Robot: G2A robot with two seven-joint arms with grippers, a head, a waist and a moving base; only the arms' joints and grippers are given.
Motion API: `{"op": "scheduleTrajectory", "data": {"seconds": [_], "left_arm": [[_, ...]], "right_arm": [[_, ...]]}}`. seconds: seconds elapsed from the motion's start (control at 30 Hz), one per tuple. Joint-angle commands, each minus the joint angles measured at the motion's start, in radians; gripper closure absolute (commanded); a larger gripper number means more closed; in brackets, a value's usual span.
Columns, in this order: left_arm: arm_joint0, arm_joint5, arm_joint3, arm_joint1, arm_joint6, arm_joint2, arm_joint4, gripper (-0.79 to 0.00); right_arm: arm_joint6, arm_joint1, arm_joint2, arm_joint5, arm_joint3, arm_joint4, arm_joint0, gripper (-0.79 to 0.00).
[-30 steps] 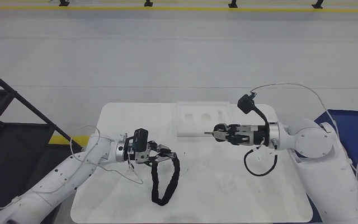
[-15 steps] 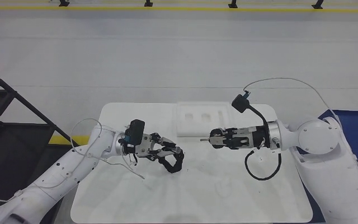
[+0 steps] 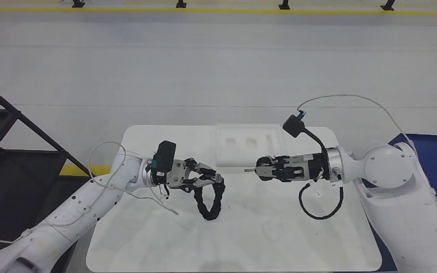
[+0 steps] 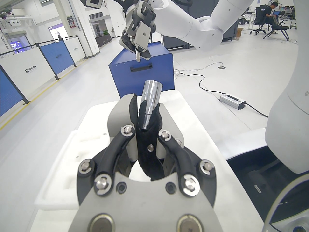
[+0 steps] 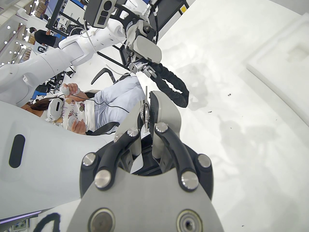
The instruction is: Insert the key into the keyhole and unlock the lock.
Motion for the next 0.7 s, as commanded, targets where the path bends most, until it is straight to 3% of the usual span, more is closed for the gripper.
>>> {"op": "scheduleTrajectory", "data": {"seconds": [0.0,0.2,0.47,0.67], "left_arm": [[0.004,0.006,0.0,0.0,-0.003,0.0,-0.004,0.0],[0.05,0.044,-0.011,-0.01,-0.003,-0.02,-0.07,0.0],[0.052,0.161,-0.003,-0.045,0.087,-0.005,0.043,0.0],[0.045,0.245,0.046,-0.081,0.158,0.026,0.104,0.0]], "right_arm": [[-0.018,0.001,-0.004,0.011,-0.006,-0.002,-0.013,0.0],[-0.012,0.009,-0.004,0.155,-0.055,-0.04,0.006,0.0],[0.027,0.013,-0.065,0.367,-0.154,-0.114,0.091,0.0],[0.053,0.014,-0.124,0.467,-0.191,-0.17,0.145,0.0]]}}
